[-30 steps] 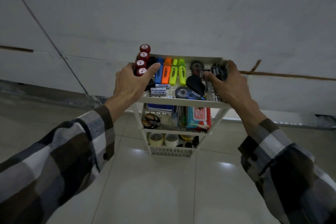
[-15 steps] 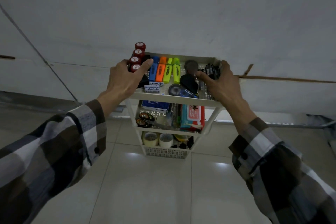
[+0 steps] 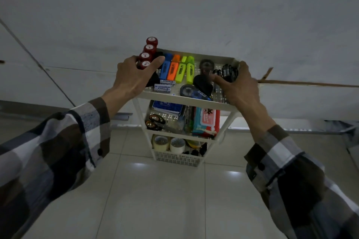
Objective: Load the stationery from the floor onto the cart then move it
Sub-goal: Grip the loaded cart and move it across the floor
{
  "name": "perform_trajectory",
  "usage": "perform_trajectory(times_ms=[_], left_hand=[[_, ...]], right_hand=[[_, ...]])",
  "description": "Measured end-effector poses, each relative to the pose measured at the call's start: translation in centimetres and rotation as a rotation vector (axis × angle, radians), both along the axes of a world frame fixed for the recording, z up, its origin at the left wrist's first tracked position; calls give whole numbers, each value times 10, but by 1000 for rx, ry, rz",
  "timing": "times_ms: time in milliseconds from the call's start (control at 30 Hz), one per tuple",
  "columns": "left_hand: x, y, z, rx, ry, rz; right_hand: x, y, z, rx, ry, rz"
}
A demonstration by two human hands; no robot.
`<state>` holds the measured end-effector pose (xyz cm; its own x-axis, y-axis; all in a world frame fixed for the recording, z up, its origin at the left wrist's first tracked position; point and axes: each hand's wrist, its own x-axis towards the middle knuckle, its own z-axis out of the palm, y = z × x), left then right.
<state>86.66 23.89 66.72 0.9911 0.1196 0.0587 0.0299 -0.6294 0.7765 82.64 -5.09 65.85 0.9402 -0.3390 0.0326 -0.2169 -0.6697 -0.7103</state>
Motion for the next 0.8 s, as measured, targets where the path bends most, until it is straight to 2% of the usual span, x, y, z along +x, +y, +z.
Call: perform_trajectory(times_ms=[233, 367, 800], left_hand=[[16, -3, 1, -32, 2, 136], [19, -24, -3, -18, 29, 82], [33, -40, -1, 84, 55, 21]], right_hand=[[40, -2, 11, -44, -93, 78], [43, -23, -1, -117, 74, 67], [75, -32, -1, -206, 268, 104]])
